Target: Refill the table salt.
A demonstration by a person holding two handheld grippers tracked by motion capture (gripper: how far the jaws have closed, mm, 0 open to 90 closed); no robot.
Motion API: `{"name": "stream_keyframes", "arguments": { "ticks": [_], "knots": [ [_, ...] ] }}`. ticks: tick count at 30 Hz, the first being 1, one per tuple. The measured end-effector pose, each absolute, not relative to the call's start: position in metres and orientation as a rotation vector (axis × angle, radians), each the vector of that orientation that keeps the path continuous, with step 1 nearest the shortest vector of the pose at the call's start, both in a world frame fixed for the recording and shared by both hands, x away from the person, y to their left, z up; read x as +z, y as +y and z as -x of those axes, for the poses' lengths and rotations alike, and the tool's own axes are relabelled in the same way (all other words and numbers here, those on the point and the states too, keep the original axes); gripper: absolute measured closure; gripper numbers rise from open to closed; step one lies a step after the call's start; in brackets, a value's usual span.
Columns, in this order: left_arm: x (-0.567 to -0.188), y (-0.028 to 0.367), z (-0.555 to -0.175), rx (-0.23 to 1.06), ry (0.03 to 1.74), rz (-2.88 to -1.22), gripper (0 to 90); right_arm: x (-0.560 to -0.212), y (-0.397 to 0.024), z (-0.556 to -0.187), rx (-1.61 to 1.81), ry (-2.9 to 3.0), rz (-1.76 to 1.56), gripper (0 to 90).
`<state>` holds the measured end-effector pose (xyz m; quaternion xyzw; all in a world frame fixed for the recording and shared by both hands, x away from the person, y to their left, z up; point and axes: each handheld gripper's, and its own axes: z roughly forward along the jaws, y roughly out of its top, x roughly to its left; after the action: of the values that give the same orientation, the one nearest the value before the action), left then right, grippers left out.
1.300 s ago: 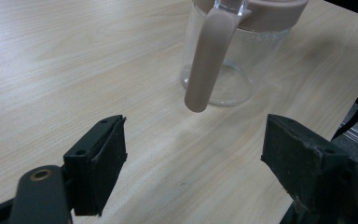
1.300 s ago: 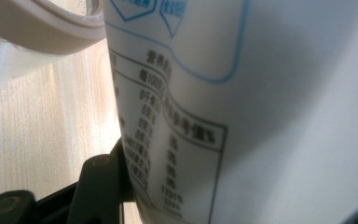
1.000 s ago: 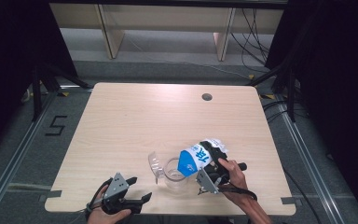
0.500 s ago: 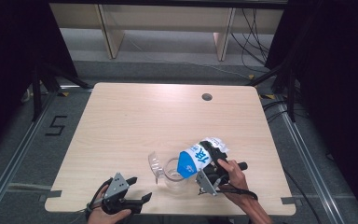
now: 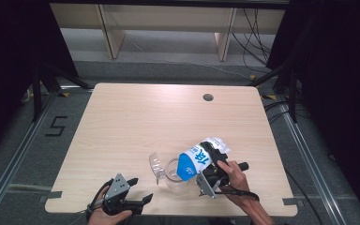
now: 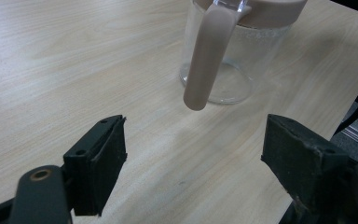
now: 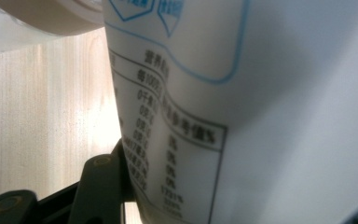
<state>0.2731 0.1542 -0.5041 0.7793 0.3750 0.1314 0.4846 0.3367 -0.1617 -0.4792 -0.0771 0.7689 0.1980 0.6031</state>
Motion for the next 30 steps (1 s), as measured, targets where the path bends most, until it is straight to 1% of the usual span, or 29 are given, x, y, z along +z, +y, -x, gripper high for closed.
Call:
{"name": "stream_keyframes", "arguments": {
  "ticks": [12,13,23,27,29,30],
  "knots": [
    [-0.5027,0.1556,-0.2730,0.334,0.903,-1.913,21.0,-0.4765,-0.1588,-0.3358,0.391,1.760,0.252,48.4],
    [-0.5031,0.1552,-0.2731,0.328,0.902,-1.906,21.0,-0.4804,-0.1593,-0.3356,0.430,1.769,0.211,48.5],
    [-0.5023,0.1552,-0.2724,0.331,0.913,-1.904,21.0,-0.4798,-0.1585,-0.3346,0.407,1.758,0.207,48.9],
    [-0.5029,0.1551,-0.2728,0.324,0.911,-1.901,21.0,-0.4798,-0.1578,-0.3349,0.385,1.748,0.232,49.0],
    [-0.5027,0.1552,-0.2727,0.327,0.907,-1.904,21.0,-0.4765,-0.1568,-0.3355,0.349,1.731,0.294,49.1],
    [-0.5030,0.1551,-0.2727,0.325,0.911,-1.902,21.0,-0.4811,-0.1575,-0.3352,0.388,1.748,0.241,49.2]
  ]
}}
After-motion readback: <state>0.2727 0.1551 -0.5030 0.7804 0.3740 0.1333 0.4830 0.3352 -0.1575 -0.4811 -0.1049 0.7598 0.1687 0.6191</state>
